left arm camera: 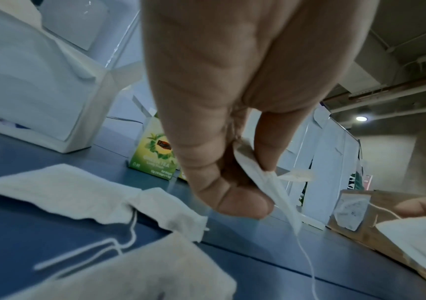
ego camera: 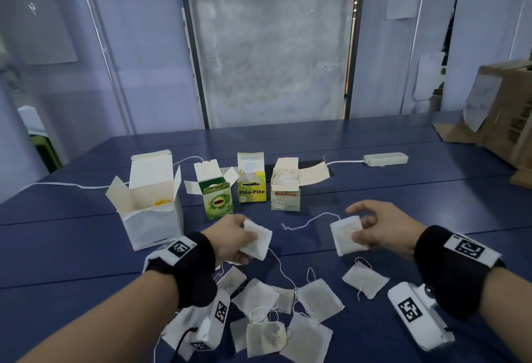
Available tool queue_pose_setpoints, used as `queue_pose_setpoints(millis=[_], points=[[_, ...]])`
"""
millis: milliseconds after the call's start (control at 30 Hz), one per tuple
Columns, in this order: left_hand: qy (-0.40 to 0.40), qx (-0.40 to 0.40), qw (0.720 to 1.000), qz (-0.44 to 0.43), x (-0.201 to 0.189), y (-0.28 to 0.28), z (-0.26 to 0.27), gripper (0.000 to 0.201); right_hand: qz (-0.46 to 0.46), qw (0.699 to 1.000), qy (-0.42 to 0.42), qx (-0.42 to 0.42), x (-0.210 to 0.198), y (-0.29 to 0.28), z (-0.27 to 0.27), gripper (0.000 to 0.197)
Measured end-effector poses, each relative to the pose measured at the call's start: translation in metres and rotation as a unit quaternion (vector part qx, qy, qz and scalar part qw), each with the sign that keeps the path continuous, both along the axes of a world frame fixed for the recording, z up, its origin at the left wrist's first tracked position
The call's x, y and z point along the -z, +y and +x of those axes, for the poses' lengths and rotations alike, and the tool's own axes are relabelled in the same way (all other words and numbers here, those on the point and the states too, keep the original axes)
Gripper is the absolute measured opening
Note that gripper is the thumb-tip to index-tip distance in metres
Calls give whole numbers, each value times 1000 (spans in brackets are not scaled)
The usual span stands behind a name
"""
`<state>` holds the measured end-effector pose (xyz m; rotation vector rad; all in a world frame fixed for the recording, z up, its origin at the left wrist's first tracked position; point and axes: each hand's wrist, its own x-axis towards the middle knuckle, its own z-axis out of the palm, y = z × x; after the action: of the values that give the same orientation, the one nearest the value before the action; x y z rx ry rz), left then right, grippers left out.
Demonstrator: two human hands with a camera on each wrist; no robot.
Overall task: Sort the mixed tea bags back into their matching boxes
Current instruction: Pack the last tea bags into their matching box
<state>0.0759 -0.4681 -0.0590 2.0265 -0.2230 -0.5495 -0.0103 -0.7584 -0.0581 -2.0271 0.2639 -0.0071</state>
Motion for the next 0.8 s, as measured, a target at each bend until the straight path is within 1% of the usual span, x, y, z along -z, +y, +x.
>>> queue_pose_setpoints(millis=[100, 233, 300, 367, 433, 500, 600, 667, 733, 800], points=[[6, -22, 999, -30, -1, 10, 0, 19, 5, 999, -5, 42, -8, -9, -10, 47], [20, -77, 995, -52, 1, 20, -2, 10, 9, 996, 0, 94, -9, -18, -19, 48], [27, -96, 993, -66, 1, 19, -3, 12, 15, 995, 8, 98, -7, -18, -23, 47], [50, -101, 989, -99, -1, 18, -4, 14, 31, 995, 15, 92, -7, -16, -26, 45], [71, -96, 985, -127, -5, 16, -5, 13, 65, 994, 18, 88, -7, -13, -30, 42], [80, -87, 984, -135, -10, 15, -7, 12, 101, 991, 13, 88, -6, -8, -34, 36], [98, -76, 979, -165, -14, 14, -13, 16, 131, 987, -5, 93, -7, 3, -40, 22], [112, -69, 974, -183, -15, 13, -21, 17, 168, 980, -28, 102, -10, 15, -41, 15], [124, -52, 973, -187, -14, 11, -29, 11, 225, 968, -55, 101, -12, 33, -41, 12], [132, -26, 974, -180, -12, 10, -37, 6, 262, 958, -70, 90, -13, 54, -41, 9]])
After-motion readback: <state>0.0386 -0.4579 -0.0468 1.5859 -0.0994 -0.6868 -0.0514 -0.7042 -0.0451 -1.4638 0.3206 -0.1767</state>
